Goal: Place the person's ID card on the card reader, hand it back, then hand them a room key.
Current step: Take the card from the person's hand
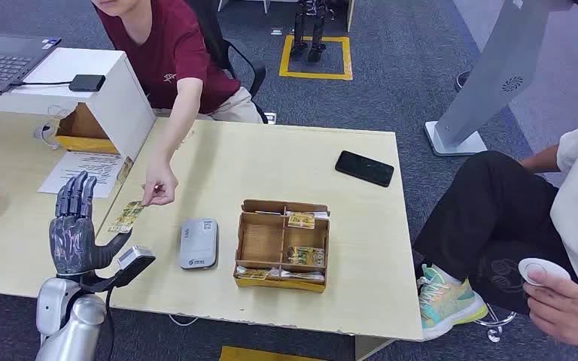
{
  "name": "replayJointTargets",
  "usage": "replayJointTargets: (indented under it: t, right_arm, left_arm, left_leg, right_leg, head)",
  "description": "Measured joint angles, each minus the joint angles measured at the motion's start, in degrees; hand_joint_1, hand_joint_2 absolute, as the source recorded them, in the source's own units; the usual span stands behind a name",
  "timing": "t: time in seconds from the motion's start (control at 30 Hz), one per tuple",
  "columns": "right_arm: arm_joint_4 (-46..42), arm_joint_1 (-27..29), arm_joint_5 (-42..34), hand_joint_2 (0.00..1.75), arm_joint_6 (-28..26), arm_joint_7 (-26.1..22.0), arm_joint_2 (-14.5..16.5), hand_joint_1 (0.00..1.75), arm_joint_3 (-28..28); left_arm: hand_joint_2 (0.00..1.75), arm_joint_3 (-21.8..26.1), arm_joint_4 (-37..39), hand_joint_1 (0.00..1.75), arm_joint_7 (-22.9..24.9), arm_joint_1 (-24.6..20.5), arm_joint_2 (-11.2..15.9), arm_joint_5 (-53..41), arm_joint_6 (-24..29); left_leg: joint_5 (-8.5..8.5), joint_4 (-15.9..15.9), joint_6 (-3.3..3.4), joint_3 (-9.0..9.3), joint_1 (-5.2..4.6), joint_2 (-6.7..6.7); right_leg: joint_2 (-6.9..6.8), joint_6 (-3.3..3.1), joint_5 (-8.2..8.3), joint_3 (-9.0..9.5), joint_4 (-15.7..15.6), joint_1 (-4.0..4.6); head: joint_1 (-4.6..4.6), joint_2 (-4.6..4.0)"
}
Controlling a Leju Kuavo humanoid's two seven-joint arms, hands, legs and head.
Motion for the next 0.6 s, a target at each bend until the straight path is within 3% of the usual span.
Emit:
replayJointTargets:
  t: [0.6]
  right_arm:
    - [0.00,0.01,0.80,1.75,-0.22,0.10,0.09,0.00,-0.01]
  left_arm:
    - [1.75,-0.05,1.54,1.75,0.78,0.01,1.03,4.84,0.00]
  left_leg:
    - [0.00,0.00,0.00,0.00,0.00,0.00]
  right_leg:
    - [0.00,0.00,0.00,0.00,0.00,0.00]
  head:
    - [0.01,0.00]
